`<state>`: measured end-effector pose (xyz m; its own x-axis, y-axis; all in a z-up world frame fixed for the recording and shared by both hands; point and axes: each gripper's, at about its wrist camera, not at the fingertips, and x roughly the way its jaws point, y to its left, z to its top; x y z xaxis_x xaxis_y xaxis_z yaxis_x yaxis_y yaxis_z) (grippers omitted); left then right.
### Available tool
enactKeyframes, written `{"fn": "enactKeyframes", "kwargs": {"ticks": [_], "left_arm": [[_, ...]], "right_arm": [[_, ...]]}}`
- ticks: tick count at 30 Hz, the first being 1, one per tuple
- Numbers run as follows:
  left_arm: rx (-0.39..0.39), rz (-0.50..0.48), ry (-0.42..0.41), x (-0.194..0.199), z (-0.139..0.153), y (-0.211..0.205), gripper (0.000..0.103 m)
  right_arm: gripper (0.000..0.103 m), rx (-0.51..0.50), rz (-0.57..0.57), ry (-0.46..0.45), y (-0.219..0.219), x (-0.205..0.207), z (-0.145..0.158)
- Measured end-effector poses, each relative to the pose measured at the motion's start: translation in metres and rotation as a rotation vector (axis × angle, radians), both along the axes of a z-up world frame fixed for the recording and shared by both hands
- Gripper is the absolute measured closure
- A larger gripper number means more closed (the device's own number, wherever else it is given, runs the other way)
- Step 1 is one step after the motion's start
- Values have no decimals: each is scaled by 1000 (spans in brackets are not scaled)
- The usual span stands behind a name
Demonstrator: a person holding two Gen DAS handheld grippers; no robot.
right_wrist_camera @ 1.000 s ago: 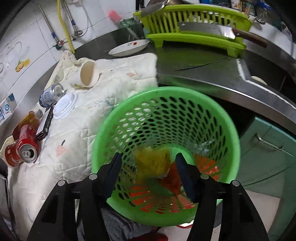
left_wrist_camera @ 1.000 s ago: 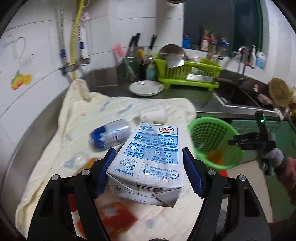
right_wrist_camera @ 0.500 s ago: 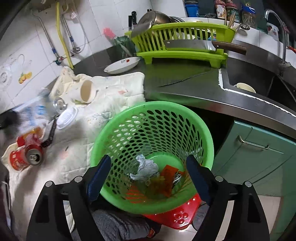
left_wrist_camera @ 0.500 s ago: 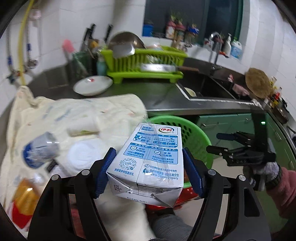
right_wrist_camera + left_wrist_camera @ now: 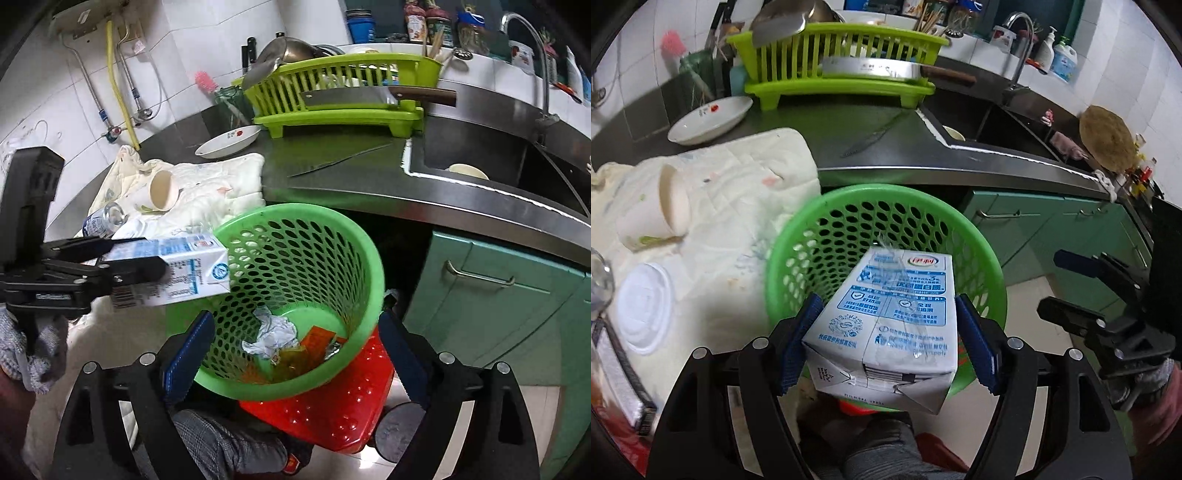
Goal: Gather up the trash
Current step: 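Drop the yellow bag into the basket with the right gripper while the left gripper drops the milk carton there, then grasp the white paper cup with the right gripper while the left gripper approaches the red can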
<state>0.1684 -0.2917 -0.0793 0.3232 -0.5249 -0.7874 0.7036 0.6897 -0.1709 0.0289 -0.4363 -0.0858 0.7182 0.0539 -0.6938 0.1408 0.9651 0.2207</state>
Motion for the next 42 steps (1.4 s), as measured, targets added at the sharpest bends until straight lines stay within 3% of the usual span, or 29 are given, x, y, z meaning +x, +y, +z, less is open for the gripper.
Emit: {"fn": "enactKeyframes", "kwargs": {"ticks": [4,9,23,34,42], "left_arm": [[-20,7,45,2,-9,-1,27],[-29,25,14,-5,-3,13,27],[-54,217,-86,-37,40,130,27],[-90,446,-133,-39,72,237,26],[-102,571,-104,-38,67,290,25]], "right_arm": [[16,4,-7,-3,-3,-6,-2],[16,1,20,-4,4,-7,-2],[15,-40,136,-24,57,18,17],[15,-50,300,-33,117,90,41],[15,-73,394,-38,155,155,47]]}}
